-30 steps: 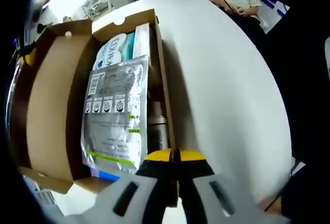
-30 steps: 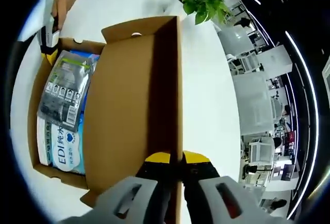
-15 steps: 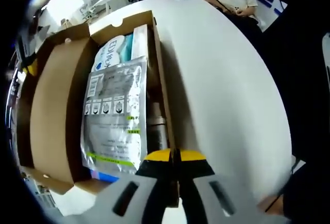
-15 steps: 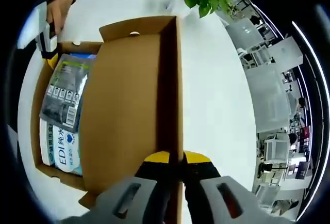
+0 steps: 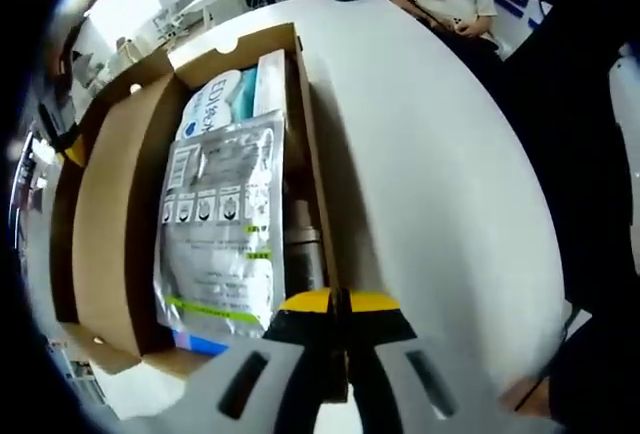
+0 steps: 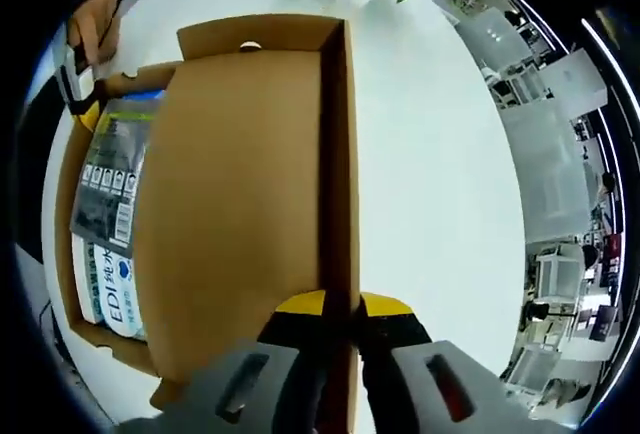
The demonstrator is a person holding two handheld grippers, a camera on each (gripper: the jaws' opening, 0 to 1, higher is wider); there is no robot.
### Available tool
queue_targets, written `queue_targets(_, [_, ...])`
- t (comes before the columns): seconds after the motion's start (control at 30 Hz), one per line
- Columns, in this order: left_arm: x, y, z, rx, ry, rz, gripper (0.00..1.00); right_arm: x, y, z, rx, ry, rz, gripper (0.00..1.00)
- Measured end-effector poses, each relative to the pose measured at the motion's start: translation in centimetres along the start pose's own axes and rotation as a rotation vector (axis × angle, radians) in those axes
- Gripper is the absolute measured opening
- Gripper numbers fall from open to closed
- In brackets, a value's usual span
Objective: Operate the shoe box by opening the lid, removing the specified soft item, and placing it in the target area until the item is outside and the box remains undamaged.
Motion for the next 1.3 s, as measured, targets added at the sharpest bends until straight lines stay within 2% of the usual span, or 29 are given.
queue_targets(0.2, [-0.2,-0.1,-0.1,0.010,-0.002,0.006,0.03,-1.6,-0.2,0.3,-0.025,0.004,-0.029,0.11])
queue_targets(0.4, [-0.6,0.1,0.0,0.015,-0.004,0.023,0.03,-2.7,0.2,0.2,-0.028,0.039,-0.036,0.13])
queue_targets(0.63, [-0.9,-0.1,0.0,0.005,0.012,0.026,0.03,-4.2,0.8,0.6,-0.059,0.046,-0.047,0.15])
queue_targets(0.8, [-0.8,-0.1,0.0,0.005,0.010,0.032,0.03,-5.1,1.1,0.6,-0.046,0.068,-0.071,0.16])
queue_targets(1.0, [-0.7,-0.1,0.1,-0.001,0.016,0.030,0.03,-5.7,1.0,0.6,-0.048,0.067,-0.093,0.17])
queue_targets(1.07, [-0.7,-0.1,0.1,0.001,0.020,0.031,0.03,-5.5,0.9,0.5,-0.065,0.071,-0.087,0.17])
queue_targets(1.3, [-0.6,-0.1,0.3,0.004,0.015,0.031,0.03,-5.0,1.2,0.4,-0.049,0.072,-0.071,0.17])
Point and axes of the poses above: the point that each gripper's makers call its tool centre point, and the gripper's own axes: x roughly backward along the fingers, y roughly to its left, z roughly out of its underside, the point moved 8 cm from there along x, roughly backward along the fingers, and after that the axes turned 13 degrees about -x, right-handed, at the moved point
